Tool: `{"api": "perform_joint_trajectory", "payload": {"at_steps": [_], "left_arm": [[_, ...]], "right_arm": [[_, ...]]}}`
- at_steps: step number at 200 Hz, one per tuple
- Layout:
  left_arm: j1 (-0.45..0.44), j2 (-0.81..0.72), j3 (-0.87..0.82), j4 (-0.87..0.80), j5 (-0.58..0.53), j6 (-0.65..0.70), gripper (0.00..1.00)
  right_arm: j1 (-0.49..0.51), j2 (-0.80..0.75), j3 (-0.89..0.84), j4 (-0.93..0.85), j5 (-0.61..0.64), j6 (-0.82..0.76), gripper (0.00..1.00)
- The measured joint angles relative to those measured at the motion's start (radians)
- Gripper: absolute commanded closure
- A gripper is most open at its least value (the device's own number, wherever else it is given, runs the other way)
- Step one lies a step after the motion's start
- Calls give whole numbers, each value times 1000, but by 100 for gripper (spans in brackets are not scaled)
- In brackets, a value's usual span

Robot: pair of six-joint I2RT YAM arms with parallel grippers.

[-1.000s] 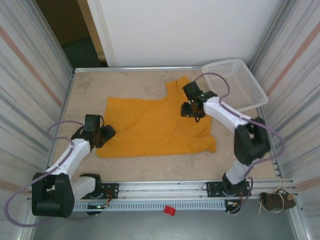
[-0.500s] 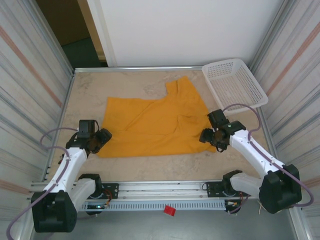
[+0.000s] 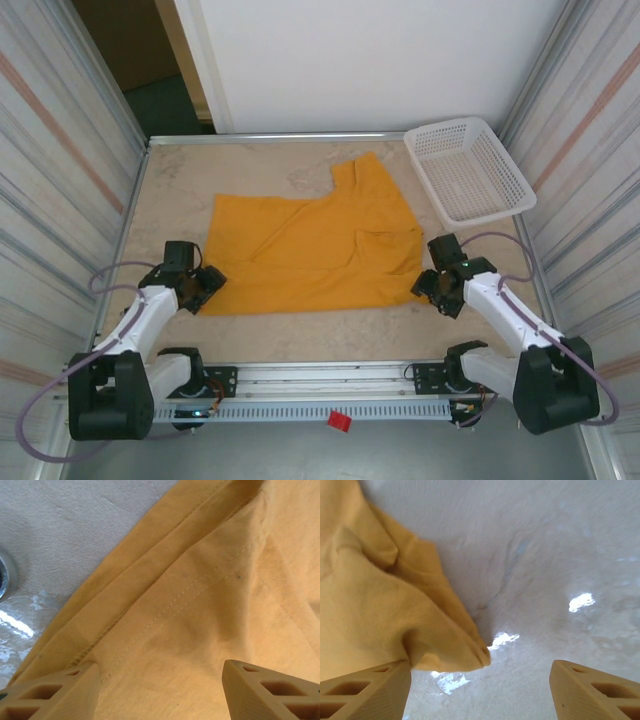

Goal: Fold the inside-out t-shirt

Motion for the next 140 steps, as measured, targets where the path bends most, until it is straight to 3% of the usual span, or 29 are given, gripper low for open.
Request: {"api": "perform_joint_trajectory", "payload": {"at_steps": [22,42,90,140], "left_arm": [[-6,-39,79,-19,-16,19,30],[3,16,217,-5,-16,63,29],[26,457,584,64,7,207,28],[26,836,967,19,5,345,28]], "right_arm": [[-3,-84,120,-39,16,-18,26],[-15,5,345,-33,10,-83,25],[-19,541,892,17,-89,-262,27],[-23,1094,1493,-69,-133,-363,26]]}}
